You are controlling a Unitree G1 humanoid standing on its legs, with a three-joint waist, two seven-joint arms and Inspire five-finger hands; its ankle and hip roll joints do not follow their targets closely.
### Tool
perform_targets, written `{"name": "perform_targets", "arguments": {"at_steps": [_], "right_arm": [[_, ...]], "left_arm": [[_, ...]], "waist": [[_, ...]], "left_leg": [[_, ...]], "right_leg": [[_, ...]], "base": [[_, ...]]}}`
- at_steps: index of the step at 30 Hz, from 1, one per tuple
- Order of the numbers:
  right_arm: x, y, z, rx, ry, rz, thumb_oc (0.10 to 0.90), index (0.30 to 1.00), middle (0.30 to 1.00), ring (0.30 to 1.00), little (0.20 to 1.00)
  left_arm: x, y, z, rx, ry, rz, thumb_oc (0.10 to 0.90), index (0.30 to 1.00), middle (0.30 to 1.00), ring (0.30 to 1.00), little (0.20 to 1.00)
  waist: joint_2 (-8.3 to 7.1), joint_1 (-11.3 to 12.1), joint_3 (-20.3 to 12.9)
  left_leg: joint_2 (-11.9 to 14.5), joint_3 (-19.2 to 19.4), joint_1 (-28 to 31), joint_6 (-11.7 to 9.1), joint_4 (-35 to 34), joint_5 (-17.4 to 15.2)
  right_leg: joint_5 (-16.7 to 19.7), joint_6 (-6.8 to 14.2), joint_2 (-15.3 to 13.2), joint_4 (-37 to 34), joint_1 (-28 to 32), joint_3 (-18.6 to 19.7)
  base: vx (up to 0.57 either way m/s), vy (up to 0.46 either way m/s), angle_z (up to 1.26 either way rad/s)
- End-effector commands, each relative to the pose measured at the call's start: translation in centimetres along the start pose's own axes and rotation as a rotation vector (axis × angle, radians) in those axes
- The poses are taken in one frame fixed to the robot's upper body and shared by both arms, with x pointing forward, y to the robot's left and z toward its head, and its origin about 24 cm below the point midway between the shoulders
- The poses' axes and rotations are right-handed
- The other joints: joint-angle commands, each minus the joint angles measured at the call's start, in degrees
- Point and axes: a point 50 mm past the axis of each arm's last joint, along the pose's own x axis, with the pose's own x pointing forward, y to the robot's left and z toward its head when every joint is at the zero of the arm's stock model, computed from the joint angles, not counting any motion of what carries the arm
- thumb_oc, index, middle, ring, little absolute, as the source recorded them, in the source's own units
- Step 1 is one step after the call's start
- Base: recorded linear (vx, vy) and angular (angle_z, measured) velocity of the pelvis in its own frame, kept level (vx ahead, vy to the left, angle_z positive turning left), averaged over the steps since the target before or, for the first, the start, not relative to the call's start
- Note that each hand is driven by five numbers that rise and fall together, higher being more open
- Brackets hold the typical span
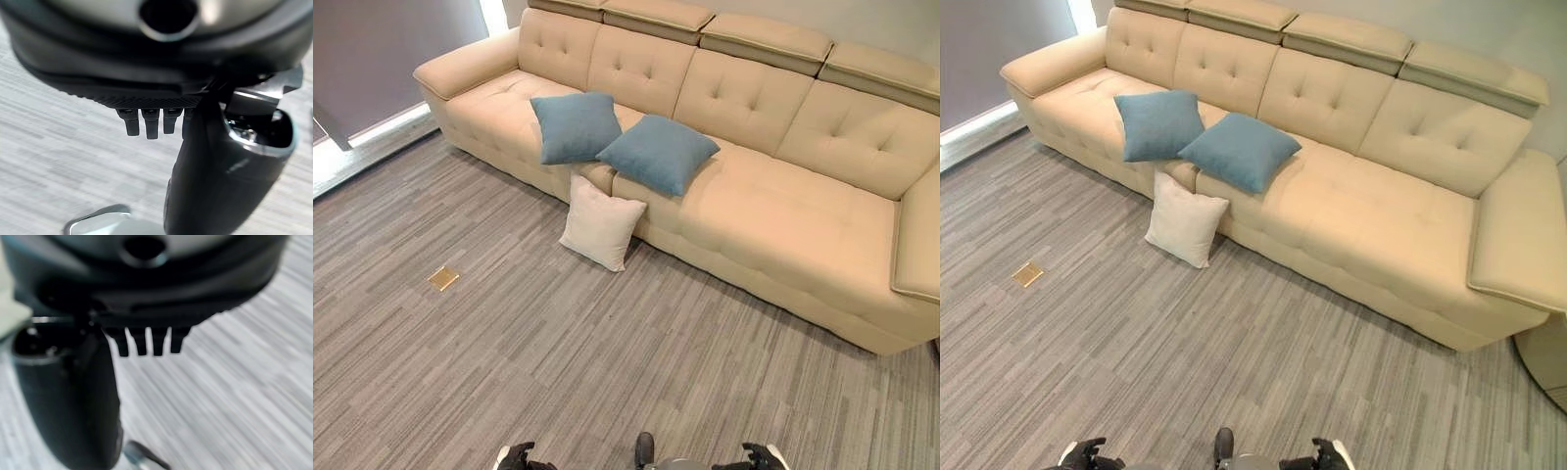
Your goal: Pick up all the scattered cushions and arrange them neatly on the sofa.
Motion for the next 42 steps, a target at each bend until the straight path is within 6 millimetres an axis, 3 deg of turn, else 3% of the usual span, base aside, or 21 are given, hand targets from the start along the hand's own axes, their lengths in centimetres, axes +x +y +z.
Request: {"name": "perform_targets", "arguments": {"at_steps": [1,4,6,9,10,11,12,13,16,21,22,25,29,31,33,34,37,42], "right_arm": [[0.2,-1.9,0.1,0.029,-0.007,-0.066,0.800,0.900,0.900,0.900,0.900],[0.2,-1.8,-0.2,0.028,0.000,-0.065,0.800,0.900,0.900,0.900,0.900],[0.1,-1.7,-0.6,0.032,0.012,-0.068,0.800,0.900,0.900,0.900,0.900],[0.0,-1.2,-1.0,0.029,0.024,-0.055,0.800,0.900,0.900,0.900,0.900],[-0.1,-1.2,-1.2,0.029,0.033,-0.051,0.800,0.900,0.900,0.900,0.900],[-0.1,-1.0,-1.1,0.024,0.031,-0.044,0.800,0.900,0.900,0.900,0.900],[-0.1,-1.0,-1.1,0.024,0.031,-0.044,0.800,0.900,0.900,0.900,0.900],[0.0,-0.9,-0.4,0.017,0.008,-0.036,0.800,0.900,0.900,0.900,0.900],[0.0,-0.7,0.1,0.006,-0.015,-0.031,0.800,0.900,0.900,0.900,0.900],[0.1,-0.7,0.6,-0.017,-0.029,-0.028,0.800,0.900,0.900,0.900,0.900],[0.2,-0.8,0.9,-0.031,-0.035,-0.030,0.800,0.900,0.900,0.900,0.900],[0.3,-1.3,1.0,-0.048,-0.033,-0.038,0.800,0.900,0.900,0.900,0.900],[0.1,-1.1,-0.4,-0.040,0.005,-0.035,0.800,0.900,0.900,0.900,0.900],[0.0,-1.1,-1.1,-0.022,0.027,-0.038,0.800,0.900,0.900,0.900,0.900],[0.0,-1.4,-1.1,-0.005,0.025,-0.044,0.800,0.900,0.900,0.900,0.900],[0.1,-1.8,-0.7,0.005,0.010,-0.058,0.800,0.900,0.900,0.900,0.900],[0.2,-2.2,-0.6,0.010,0.010,-0.070,0.800,0.900,0.900,0.900,0.900],[0.2,-2.2,-0.5,0.010,0.011,-0.072,0.800,0.900,0.900,0.900,0.900]], "left_arm": [[0.1,-0.5,1.4,0.015,-0.052,-0.015,0.800,0.900,0.900,0.900,0.900],[0.1,-0.4,1.1,0.015,-0.042,-0.016,0.800,0.900,0.900,0.900,0.900],[0.0,-0.3,0.8,0.019,-0.035,-0.015,0.800,0.900,0.900,0.900,0.900],[0.0,-0.4,0.3,0.027,-0.019,-0.018,0.800,0.900,0.900,0.900,0.900],[0.0,-0.4,0.2,0.036,-0.015,-0.018,0.800,0.900,0.900,0.900,0.900],[0.0,-0.2,0.2,0.051,-0.016,-0.015,0.800,0.900,0.900,0.900,0.900],[0.0,-0.2,0.2,0.051,-0.016,-0.015,0.800,0.900,0.900,0.900,0.900],[0.1,0.1,0.8,0.056,-0.037,-0.006,0.800,0.900,0.900,0.900,0.900],[0.2,0.7,1.3,0.070,-0.055,0.010,0.800,0.900,0.900,0.900,0.900],[0.3,1.1,1.4,0.044,-0.053,0.026,0.800,0.900,0.900,0.900,0.900],[0.3,1.1,1.2,0.034,-0.044,0.027,0.800,0.900,0.900,0.900,0.900],[0.3,1.1,1.2,0.022,-0.044,0.029,0.800,0.900,0.900,0.900,0.900],[0.2,0.8,0.8,0.054,-0.035,0.014,0.800,0.900,0.900,0.900,0.900],[0.1,0.3,0.5,0.054,-0.024,-0.001,0.800,0.900,0.900,0.900,0.900],[0.1,-0.1,0.6,0.063,-0.032,-0.019,0.800,0.900,0.900,0.900,0.900],[0.1,-0.5,1.4,0.069,-0.055,-0.029,0.800,0.900,0.900,0.900,0.900],[0.1,-0.8,2.2,0.062,-0.083,-0.034,0.800,0.900,0.900,0.900,0.900],[0.1,-0.8,2.2,0.061,-0.083,-0.036,0.800,0.900,0.900,0.900,0.900]], "waist": [[-1.39,-0.44,1.19],[-1.63,0.19,0.60],[-1.30,0.83,0.56],[-0.80,1.32,-0.36],[-0.92,1.37,-0.75],[-0.75,1.08,-1.00],[-0.67,1.09,-1.15],[-0.29,0.43,-0.41],[0.76,-0.07,0.03],[1.12,-0.56,0.46],[0.58,-0.88,0.72],[0.20,-1.69,1.59],[-0.30,-2.28,0.69],[-0.20,-2.61,-0.35],[-0.38,-2.92,-0.24],[-1.06,-2.71,0.79],[-1.73,-2.03,1.47],[-1.71,-1.80,1.44]], "left_leg": [[0.41,4.77,-2.62,3.62,-5.98,2.02],[-0.22,4.22,-5.07,4.14,-11.98,1.11],[1.72,4.07,-8.63,2.74,-18.30,6.90],[0.51,3.31,-6.54,3.41,-23.08,7.77],[-0.27,3.54,-5.71,4.06,-23.35,7.19],[-1.05,4.32,-3.18,5.53,-24.93,6.26],[-0.98,4.32,-3.34,5.51,-25.01,6.37],[-1.44,5.43,-0.32,6.98,-26.63,5.57],[-1.41,5.59,3.03,8.16,-28.35,4.39],[-2.06,4.40,7.26,8.39,-30.78,2.48],[-2.91,3.37,8.70,8.25,-31.44,1.74],[-3.81,1.84,10.92,7.93,-31.92,0.81],[-4.62,0.90,12.67,7.46,-30.71,-1.87],[-3.69,1.47,12.79,5.62,-28.26,-3.09],[-2.21,3.28,9.95,3.11,-19.60,-0.89],[-0.62,4.65,5.44,1.32,-9.46,3.12],[1.88,7.59,0.74,2.23,-6.01,3.55],[2.00,7.64,0.08,2.56,-7.19,2.95]], "right_leg": [[-8.50,6.80,-2.44,5.00,2.46,1.40],[-9.86,7.41,-2.56,3.60,4.46,1.72],[-11.71,7.62,-1.90,3.39,6.78,2.36],[-12.97,9.38,-2.67,5.27,8.98,3.56],[-12.45,10.43,-3.61,7.08,8.76,3.55],[-8.98,12.11,-5.30,15.51,5.51,4.06],[-8.85,12.09,-5.22,15.43,5.34,4.07],[-3.39,13.70,-6.80,23.73,1.11,4.04],[-1.12,13.23,-8.55,29.27,-2.84,2.08],[-4.51,11.94,-7.14,21.58,-6.66,-0.49],[-3.34,12.36,-6.18,14.86,-9.14,-1.16],[-0.83,13.11,-5.03,9.05,-11.30,-1.33],[-1.71,11.61,-3.34,5.49,-7.88,0.63],[-2.71,10.56,-3.32,4.87,-5.84,-0.68],[-3.40,9.48,-3.45,4.03,-3.40,-1.39],[-3.95,8.18,-3.34,3.06,-0.98,-1.23],[-5.12,7.26,-3.39,1.32,1.74,-1.54],[-5.29,7.41,-3.27,0.77,2.43,-1.30]], "base": [[0.21,-0.014,0.37],[0.27,0.041,0.22],[0.42,0.160,0.01],[0.39,0.223,-0.25],[0.37,0.326,-0.44],[0.26,0.253,-0.38],[0.25,0.322,-0.42],[0.09,0.147,-0.34],[0.22,0.175,0.00],[0.24,0.022,0.08],[0.27,-0.050,0.07],[0.27,-0.063,-0.15],[0.24,-0.091,0.22],[0.29,-0.155,0.47],[0.23,-0.187,0.43],[0.13,-0.156,0.47],[0.16,-0.109,0.08],[0.05,-0.012,-0.15]]}}
